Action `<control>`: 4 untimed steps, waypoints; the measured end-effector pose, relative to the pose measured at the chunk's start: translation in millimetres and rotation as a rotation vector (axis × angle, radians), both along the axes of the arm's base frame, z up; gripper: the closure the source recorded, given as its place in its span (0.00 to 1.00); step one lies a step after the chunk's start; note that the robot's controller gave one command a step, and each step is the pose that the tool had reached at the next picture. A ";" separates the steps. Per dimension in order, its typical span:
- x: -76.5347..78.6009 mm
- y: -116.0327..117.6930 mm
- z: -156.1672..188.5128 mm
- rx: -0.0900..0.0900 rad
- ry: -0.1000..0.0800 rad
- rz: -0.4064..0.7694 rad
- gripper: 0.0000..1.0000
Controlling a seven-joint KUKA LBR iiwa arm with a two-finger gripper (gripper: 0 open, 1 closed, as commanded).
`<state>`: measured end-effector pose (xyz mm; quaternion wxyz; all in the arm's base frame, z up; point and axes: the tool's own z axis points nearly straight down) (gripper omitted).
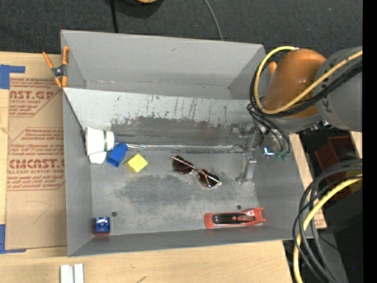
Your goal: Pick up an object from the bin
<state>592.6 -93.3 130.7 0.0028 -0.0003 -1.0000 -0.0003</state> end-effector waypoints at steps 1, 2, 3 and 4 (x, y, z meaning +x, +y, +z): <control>1.9 0.2 4.8 -0.001 -0.007 0.001 0.00; -31.8 31.7 -28.9 -0.002 -0.008 0.065 0.00; -34.9 58.9 -49.7 0.001 -0.004 -0.006 0.00; -27.3 91.4 -60.5 -0.001 -0.010 0.288 1.00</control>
Offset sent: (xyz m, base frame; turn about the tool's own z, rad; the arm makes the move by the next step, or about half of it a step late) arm -0.0618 0.0610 -0.0593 -0.1237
